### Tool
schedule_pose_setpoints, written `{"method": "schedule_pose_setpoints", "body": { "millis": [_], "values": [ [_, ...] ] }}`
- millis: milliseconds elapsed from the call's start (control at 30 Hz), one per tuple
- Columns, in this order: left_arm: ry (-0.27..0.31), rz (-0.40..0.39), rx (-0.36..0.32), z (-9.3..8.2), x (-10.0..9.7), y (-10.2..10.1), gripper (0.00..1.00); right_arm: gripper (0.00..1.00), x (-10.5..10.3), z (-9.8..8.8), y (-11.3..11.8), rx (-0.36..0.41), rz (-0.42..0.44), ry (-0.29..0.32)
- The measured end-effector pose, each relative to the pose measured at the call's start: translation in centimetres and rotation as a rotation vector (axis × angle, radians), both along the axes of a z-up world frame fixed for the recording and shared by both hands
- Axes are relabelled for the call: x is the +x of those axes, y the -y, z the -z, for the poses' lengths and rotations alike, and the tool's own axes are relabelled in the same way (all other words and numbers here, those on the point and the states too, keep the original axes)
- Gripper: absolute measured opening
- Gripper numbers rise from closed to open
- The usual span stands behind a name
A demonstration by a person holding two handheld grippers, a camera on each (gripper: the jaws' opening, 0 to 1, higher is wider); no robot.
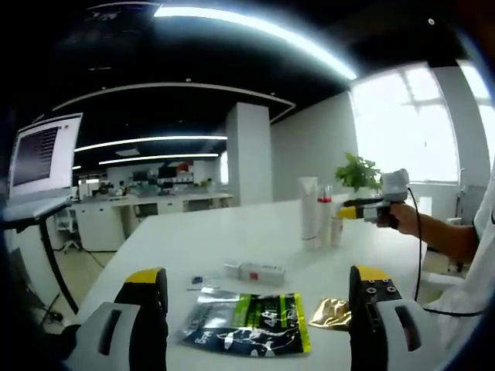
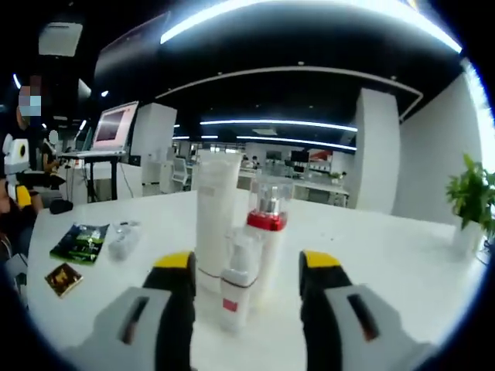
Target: Arrange the skincare products in the storage area until every visible bottle or jar stands upright without overlapping.
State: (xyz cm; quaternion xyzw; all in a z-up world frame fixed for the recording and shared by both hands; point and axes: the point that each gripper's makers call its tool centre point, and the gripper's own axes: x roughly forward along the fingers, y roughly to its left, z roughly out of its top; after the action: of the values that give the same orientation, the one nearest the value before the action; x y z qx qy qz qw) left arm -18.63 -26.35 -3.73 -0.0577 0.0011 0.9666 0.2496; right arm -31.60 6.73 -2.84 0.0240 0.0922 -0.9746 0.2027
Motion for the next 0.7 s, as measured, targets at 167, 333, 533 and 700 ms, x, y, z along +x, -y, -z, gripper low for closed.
{"method": "schedule_pose_setpoints", "body": {
  "millis": [167, 333, 533, 700],
  "values": [
    [0.019, -0.002, -0.028, 0.4, 0.2, 0.1, 0.99, 0.64, 0.5, -1.5, 0.2, -0.011, 0.004, -0.024],
    [0.035, -0.002, -0.027, 0.7, 0.2, 0.3, 0.99, 0.73, 1.0, -2.4, 1.1, -0.042, -0.021, -0.014],
    [0.044, -0.008, -0.03, 1.0, 0.0, 0.6, 0.99, 0.81, 1.6, -4.1, 2.5, -0.029, -0.065, -0.066],
    [0.062, -0.006, -0.034, 1.7, -0.3, 1.0, 0.99, 0.85, 2.3, -5.3, 4.6, 0.007, -0.102, -0.105]
  ]
}}
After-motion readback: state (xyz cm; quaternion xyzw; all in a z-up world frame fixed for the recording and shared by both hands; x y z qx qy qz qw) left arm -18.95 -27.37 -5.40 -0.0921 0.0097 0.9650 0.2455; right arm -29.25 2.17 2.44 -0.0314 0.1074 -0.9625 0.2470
